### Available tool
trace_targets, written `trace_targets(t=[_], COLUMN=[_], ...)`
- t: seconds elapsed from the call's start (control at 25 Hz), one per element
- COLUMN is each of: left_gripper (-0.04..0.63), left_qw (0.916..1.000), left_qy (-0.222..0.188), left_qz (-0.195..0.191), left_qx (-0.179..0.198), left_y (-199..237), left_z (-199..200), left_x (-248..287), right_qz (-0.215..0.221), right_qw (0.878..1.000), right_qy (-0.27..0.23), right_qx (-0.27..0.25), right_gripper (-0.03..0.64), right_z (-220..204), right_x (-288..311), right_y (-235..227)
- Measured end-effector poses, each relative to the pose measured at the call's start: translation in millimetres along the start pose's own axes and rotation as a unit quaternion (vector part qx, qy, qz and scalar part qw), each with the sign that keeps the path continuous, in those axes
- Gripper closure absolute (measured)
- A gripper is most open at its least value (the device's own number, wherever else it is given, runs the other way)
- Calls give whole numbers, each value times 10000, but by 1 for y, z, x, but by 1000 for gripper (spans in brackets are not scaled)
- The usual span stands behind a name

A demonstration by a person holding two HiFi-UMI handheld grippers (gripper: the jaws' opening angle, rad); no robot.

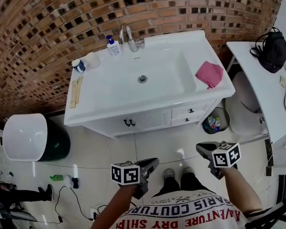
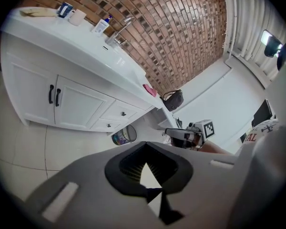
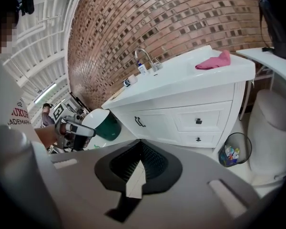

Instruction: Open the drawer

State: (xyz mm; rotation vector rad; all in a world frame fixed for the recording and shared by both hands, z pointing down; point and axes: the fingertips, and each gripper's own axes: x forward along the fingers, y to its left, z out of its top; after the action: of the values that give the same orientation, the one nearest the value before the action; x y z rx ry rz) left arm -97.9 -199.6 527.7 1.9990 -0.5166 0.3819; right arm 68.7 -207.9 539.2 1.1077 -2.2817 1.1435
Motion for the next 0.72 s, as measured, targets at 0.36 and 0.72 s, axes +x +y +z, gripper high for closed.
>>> trace_targets(t=[0.36, 0.72], left_gripper=[601, 601], left_qw=[9968, 9879], left_qy=[-475, -785], left_qz=[323, 742], left_qx=[-551, -1117], left_y=[27, 91], left_z=[-15, -50], left_x=[-8, -12], right_qz=[-844, -1895], right_qw=[9941, 9811], right_qy=[315, 268], right_qx=[-598, -276], right_gripper=[575, 492], right_z=[18, 15], right_x=[76, 154], right_y=[-111, -235])
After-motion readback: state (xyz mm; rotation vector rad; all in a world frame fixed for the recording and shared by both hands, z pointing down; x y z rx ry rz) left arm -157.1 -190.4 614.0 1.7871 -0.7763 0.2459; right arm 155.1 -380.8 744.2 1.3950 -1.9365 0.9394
